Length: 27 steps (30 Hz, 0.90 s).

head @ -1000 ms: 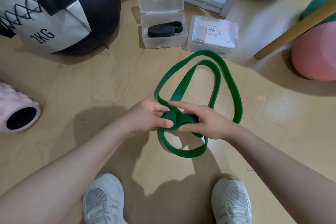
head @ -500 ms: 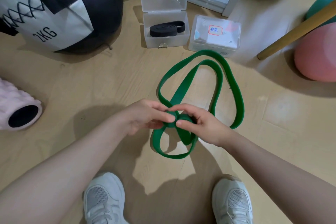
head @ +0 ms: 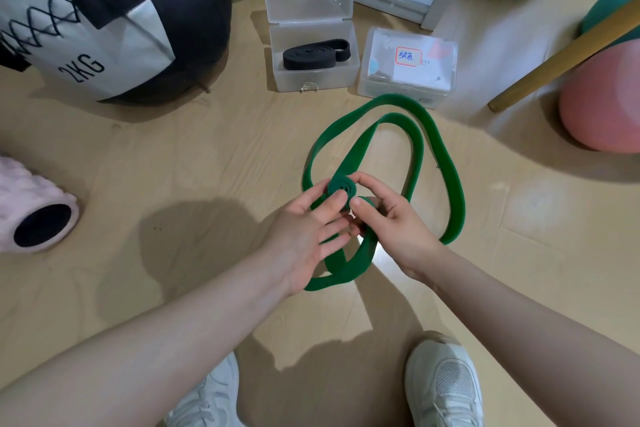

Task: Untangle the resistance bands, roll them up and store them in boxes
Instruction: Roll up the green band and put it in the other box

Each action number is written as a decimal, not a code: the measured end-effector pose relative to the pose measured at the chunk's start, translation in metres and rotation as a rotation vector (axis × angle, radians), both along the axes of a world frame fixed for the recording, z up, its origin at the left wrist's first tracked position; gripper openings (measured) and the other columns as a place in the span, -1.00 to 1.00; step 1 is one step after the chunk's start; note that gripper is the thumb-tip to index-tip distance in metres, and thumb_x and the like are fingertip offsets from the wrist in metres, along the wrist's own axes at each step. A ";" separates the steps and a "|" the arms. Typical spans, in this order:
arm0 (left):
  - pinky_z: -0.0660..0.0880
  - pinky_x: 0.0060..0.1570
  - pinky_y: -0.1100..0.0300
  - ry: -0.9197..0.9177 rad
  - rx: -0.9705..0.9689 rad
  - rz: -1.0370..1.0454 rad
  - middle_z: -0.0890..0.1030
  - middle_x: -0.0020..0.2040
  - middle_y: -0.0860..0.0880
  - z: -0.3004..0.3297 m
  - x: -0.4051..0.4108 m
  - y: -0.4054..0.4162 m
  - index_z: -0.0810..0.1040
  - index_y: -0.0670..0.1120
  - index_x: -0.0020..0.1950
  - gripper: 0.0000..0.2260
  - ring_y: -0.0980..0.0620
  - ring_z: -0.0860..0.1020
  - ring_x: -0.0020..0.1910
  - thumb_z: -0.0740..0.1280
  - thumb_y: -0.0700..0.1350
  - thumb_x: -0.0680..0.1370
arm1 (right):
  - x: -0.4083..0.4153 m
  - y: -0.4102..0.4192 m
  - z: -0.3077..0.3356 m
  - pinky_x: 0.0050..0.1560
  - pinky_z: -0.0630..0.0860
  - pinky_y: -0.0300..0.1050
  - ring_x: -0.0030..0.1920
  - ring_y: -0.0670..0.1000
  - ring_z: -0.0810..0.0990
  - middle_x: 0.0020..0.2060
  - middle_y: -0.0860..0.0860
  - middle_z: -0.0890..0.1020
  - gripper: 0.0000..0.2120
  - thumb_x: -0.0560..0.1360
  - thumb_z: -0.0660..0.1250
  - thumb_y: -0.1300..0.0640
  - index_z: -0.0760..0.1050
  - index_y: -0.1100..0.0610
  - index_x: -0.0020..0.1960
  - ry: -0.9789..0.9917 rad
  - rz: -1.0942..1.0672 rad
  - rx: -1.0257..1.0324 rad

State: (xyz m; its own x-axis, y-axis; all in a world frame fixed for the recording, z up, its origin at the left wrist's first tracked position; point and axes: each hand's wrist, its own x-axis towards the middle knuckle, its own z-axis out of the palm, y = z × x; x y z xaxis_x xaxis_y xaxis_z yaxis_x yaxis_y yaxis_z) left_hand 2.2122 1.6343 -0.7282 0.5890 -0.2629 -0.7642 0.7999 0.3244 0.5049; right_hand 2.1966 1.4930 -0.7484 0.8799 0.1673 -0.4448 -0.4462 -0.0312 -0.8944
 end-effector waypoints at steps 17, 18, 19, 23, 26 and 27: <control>0.54 -0.06 0.31 -0.555 0.218 -0.336 0.68 -0.08 0.11 -0.003 0.029 0.030 0.57 0.04 0.01 -0.67 0.13 0.64 -0.06 0.36 -0.38 0.44 | 0.010 0.001 0.020 -0.12 0.56 -0.05 -0.23 0.05 0.59 -0.26 0.15 0.57 -0.77 0.48 0.35 0.11 0.39 -0.01 0.10 0.120 0.033 0.159; 0.52 -0.01 0.33 -0.639 0.258 -0.406 0.67 -0.09 0.18 -0.004 0.030 0.033 0.57 0.10 -0.01 -0.63 0.18 0.63 -0.03 0.38 -0.38 0.42 | 0.013 -0.003 0.019 -0.07 0.57 -0.01 -0.17 0.11 0.61 -0.18 0.19 0.60 -0.72 0.46 0.36 0.04 0.37 0.01 0.12 0.174 0.032 0.196; 0.50 0.04 0.37 -0.729 0.310 -0.502 0.65 -0.08 0.26 -0.003 0.031 0.035 0.56 0.16 -0.02 -0.60 0.22 0.61 -0.01 0.39 -0.37 0.41 | 0.015 -0.006 0.018 -0.07 0.59 -0.02 -0.14 0.12 0.63 -0.11 0.20 0.63 -0.62 0.41 0.38 0.00 0.34 0.04 0.16 0.261 0.001 0.225; 0.29 0.06 0.63 -1.042 0.594 -0.862 0.54 0.05 0.28 -0.001 0.030 0.036 0.45 0.08 0.18 -0.58 0.24 0.49 0.10 0.40 -0.29 0.42 | 0.022 -0.009 0.018 -0.06 0.58 -0.10 -0.12 0.07 0.66 -0.06 0.17 0.66 -0.43 0.24 0.45 0.04 0.46 0.22 0.19 0.430 0.151 0.102; 0.23 0.03 0.68 -1.167 0.689 -0.878 0.51 0.12 0.21 -0.006 0.028 0.039 0.24 0.10 0.24 -0.41 0.20 0.38 0.21 0.38 -0.36 0.39 | 0.016 0.002 0.019 -0.23 0.56 -0.21 -0.25 -0.01 0.65 -0.24 0.06 0.68 -0.76 0.32 0.47 0.14 0.59 0.20 -0.05 0.336 0.211 0.011; 0.22 0.05 0.68 -1.206 0.707 -0.871 0.50 0.14 0.21 -0.007 0.027 0.040 0.19 0.14 0.25 -0.36 0.20 0.36 0.24 0.37 -0.37 0.38 | 0.013 0.006 0.018 -0.25 0.57 -0.21 -0.28 -0.03 0.64 -0.27 0.03 0.66 -0.82 0.35 0.47 0.19 0.56 0.19 -0.08 0.289 0.170 -0.012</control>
